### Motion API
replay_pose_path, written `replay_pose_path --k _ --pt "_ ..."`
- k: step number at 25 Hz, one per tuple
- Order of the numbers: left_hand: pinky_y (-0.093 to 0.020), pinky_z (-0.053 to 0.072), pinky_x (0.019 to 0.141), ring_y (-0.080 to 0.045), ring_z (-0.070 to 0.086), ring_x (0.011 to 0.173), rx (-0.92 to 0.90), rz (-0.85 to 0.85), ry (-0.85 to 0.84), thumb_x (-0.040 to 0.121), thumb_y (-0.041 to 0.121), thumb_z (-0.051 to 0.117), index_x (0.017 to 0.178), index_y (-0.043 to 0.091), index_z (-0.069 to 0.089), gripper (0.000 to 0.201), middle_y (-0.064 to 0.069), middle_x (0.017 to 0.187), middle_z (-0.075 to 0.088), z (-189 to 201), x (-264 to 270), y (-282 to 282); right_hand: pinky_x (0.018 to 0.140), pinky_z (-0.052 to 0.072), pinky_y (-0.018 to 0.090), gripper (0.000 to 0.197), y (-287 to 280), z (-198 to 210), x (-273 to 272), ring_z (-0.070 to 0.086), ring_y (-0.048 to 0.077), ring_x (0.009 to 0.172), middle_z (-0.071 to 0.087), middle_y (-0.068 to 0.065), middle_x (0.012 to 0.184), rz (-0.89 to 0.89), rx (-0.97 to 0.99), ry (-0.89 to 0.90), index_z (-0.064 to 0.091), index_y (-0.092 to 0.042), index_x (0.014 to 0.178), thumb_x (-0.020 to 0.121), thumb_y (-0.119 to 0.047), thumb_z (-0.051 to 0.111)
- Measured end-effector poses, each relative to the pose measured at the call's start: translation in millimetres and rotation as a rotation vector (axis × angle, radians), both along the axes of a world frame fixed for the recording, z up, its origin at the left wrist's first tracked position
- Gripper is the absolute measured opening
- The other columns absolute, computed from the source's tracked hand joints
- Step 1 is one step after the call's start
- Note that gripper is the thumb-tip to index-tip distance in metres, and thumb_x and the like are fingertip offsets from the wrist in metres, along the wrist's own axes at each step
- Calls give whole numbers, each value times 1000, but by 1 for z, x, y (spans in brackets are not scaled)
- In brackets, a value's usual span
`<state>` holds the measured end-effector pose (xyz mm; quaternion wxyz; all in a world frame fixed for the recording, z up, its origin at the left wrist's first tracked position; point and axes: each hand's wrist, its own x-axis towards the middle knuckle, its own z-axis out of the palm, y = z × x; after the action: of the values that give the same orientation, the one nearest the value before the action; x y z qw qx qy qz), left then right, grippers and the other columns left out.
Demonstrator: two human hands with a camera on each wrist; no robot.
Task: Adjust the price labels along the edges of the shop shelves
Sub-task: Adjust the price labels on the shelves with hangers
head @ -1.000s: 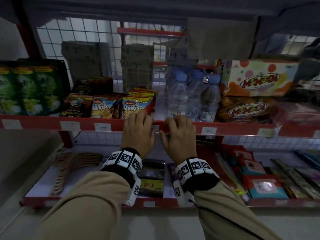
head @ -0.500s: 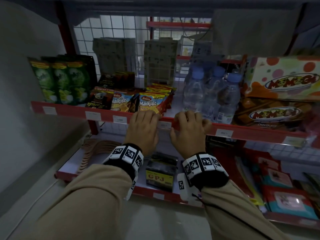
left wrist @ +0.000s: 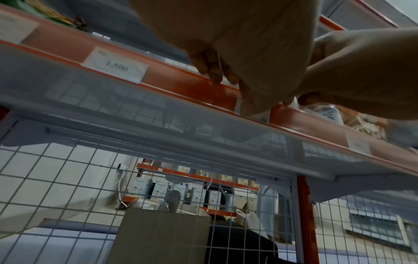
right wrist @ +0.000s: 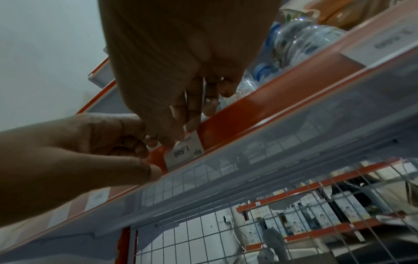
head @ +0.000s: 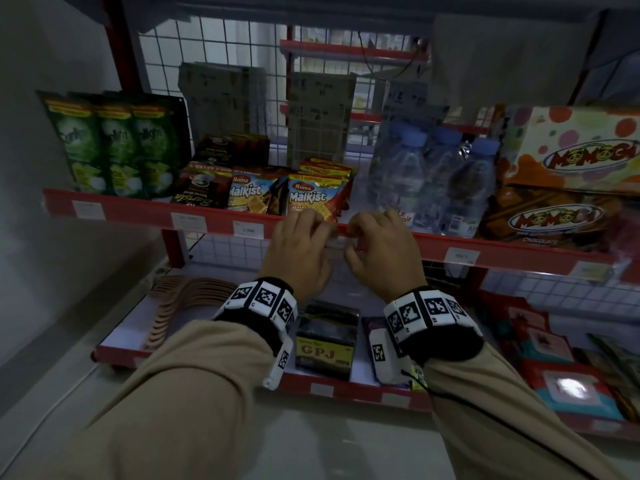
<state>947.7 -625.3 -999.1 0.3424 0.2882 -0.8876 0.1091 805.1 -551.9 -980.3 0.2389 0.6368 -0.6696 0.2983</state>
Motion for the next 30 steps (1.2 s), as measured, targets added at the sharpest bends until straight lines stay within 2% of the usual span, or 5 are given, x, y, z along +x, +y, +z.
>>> replay_pose_path --k 9,15,20,24,30 --pt "-37 37 79 -29 46 97 16 -73 29 75 18 60 108 8 57 35 -11 106 49 0 7 -8 85 41 37 24 -2 21 11 44 28 104 59 6 107 -132 305 124 60 -18 109 88 -27 56" --pt "-38 40 84 -26 44 100 45 -65 -44 82 26 58 107 11 54 28 -8 106 48 16 9 -14 76 43 30 12 -9 35 5 57 29 91 58 11 101 -37 256 -72 74 -15 92 84 -14 66" --pt "-37 42 87 -22 46 102 160 -164 74 88 24 56 110 13 56 25 -4 107 53 15 16 -21 74 37 23 5 -12 32 2 57 22 88 58 9 98 -46 238 -186 73 -15 87 82 -16 72" --pt "-34 41 85 -20 48 99 226 -243 209 92 24 54 112 11 57 24 -3 104 56 12 17 -23 68 47 32 5 -12 34 1 59 13 71 63 0 81 62 149 -514 65 -17 84 84 -16 70" --pt "-33 44 81 -20 51 96 264 -268 362 97 37 48 114 10 61 34 -6 107 60 7 13 -20 79 56 39 24 -16 27 24 67 27 90 68 17 99 241 -34 -1049 59 -6 105 83 0 67"
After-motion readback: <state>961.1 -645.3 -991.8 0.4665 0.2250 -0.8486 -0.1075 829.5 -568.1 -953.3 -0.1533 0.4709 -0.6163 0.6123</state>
